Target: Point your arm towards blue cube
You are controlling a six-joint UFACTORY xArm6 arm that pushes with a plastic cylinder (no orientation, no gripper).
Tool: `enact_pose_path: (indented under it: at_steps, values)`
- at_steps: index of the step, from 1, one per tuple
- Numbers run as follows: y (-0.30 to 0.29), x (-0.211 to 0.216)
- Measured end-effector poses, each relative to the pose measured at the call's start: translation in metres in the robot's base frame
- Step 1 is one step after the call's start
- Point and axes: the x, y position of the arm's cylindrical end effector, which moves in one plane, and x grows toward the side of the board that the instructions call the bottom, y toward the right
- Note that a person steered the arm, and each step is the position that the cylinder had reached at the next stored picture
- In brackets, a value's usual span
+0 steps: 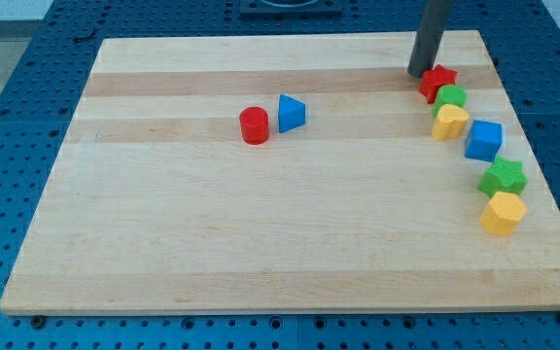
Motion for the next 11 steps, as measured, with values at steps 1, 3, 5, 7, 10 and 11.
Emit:
enact_pose_path:
  at_steps: [1,3,5,7,10,11]
  values:
    - [0.019,-0.01]
    - [0.058,-0.035]
    - [0.126,-0.007]
    - [0.149,0.087]
    - [0.081,0.155]
    - [0.071,0.162]
